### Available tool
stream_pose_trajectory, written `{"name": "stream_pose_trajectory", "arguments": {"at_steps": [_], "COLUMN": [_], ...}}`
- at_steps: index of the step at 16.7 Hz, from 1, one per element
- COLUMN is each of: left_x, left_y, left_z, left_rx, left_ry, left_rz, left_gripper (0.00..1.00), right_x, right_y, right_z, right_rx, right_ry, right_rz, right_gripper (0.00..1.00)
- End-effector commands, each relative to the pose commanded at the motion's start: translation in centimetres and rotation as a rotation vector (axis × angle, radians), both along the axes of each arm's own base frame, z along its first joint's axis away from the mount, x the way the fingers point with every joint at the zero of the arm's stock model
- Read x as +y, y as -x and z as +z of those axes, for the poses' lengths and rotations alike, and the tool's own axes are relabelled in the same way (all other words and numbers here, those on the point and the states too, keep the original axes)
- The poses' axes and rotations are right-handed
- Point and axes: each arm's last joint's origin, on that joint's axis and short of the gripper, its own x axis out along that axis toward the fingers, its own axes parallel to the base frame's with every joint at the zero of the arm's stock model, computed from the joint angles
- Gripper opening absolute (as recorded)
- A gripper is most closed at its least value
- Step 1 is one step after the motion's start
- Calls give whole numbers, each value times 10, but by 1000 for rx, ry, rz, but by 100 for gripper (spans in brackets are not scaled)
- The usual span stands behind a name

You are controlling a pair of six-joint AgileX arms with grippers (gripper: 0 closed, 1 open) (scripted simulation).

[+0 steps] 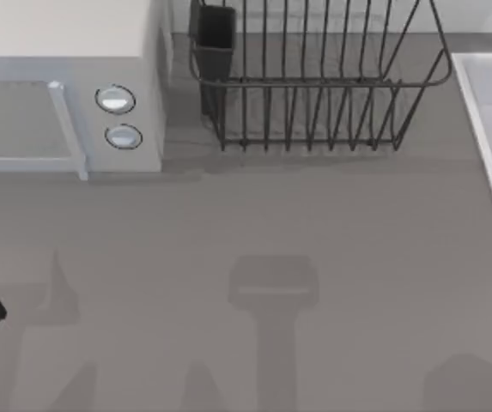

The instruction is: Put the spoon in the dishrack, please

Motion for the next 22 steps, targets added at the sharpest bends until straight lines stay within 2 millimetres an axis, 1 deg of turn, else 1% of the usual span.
{"name": "stream_pose_trajectory", "arguments": {"at_steps": [2, 5, 11, 13, 16, 20, 22], "left_x": [0, 0, 0, 0, 0, 0, 0], "left_y": [0, 0, 0, 0, 0, 0, 0], "left_z": [0, 0, 0, 0, 0, 0, 0], "left_rx": [0, 0, 0, 0, 0, 0, 0], "left_ry": [0, 0, 0, 0, 0, 0, 0], "left_rz": [0, 0, 0, 0, 0, 0, 0], "left_gripper": [100, 100, 100, 100, 100, 100, 100], "right_x": [-10, -21, -21, -22, -24, -25, -24], "right_y": [-8, -16, -17, -18, -21, -23, -20], "right_z": [0, -1, -1, -5, -28, -73, -90], "right_rx": [84, 151, 159, 162, 165, 152, 155], "right_ry": [-22, -48, -52, -54, -56, -47, -49], "right_rz": [79, 157, 174, 173, 171, 171, 171], "right_gripper": [100, 100, 100, 100, 100, 100, 100]}}
